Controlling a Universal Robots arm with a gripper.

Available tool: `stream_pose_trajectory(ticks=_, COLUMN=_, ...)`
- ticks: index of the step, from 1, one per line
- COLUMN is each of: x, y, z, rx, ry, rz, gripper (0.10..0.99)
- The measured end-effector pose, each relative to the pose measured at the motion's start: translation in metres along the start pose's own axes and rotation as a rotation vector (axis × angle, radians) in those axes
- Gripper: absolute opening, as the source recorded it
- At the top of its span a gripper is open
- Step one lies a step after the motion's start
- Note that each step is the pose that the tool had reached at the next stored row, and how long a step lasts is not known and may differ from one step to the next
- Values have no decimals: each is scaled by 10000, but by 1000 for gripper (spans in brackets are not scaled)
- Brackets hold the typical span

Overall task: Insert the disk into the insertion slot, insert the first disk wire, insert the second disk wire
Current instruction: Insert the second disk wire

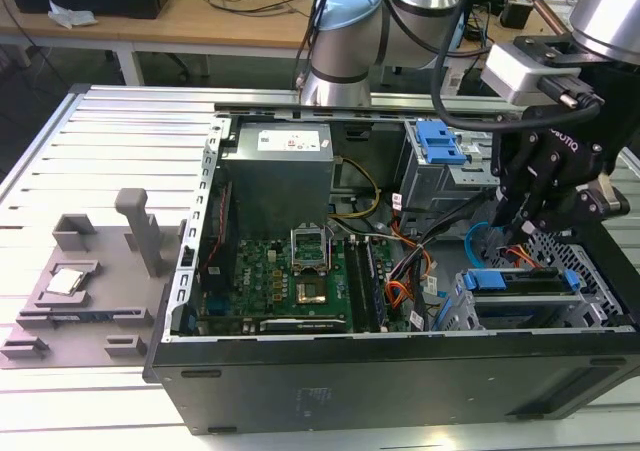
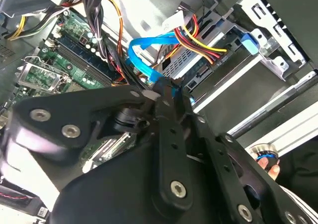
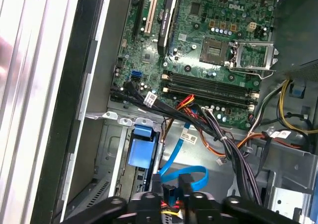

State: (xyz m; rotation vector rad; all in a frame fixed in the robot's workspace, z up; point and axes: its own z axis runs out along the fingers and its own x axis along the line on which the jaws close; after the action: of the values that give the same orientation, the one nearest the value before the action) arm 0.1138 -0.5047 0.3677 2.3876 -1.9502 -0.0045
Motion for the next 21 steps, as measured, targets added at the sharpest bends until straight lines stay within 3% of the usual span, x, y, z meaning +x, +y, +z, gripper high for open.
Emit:
stream_pose_trajectory(ticks=1, x=0, y=-1, z=0, rx=0, ry=0, rz=0, gripper=165)
stream_pose_trajectory(ticks=7, x=10, y=-1, z=0, rx=0, ry=1, rz=0, gripper=165)
stream_pose_trajectory(ticks=12, x=163, y=30, z=7, rx=0, ry=1, rz=1, gripper=165)
stream_pose_trajectory(ticks=14, x=270, y=52, z=13, rx=0, ry=0, rz=1, gripper=165)
stream_pose_trajectory(ticks=21, x=287, y=55, z=13, rx=-11, ry=-14, rz=303, gripper=165)
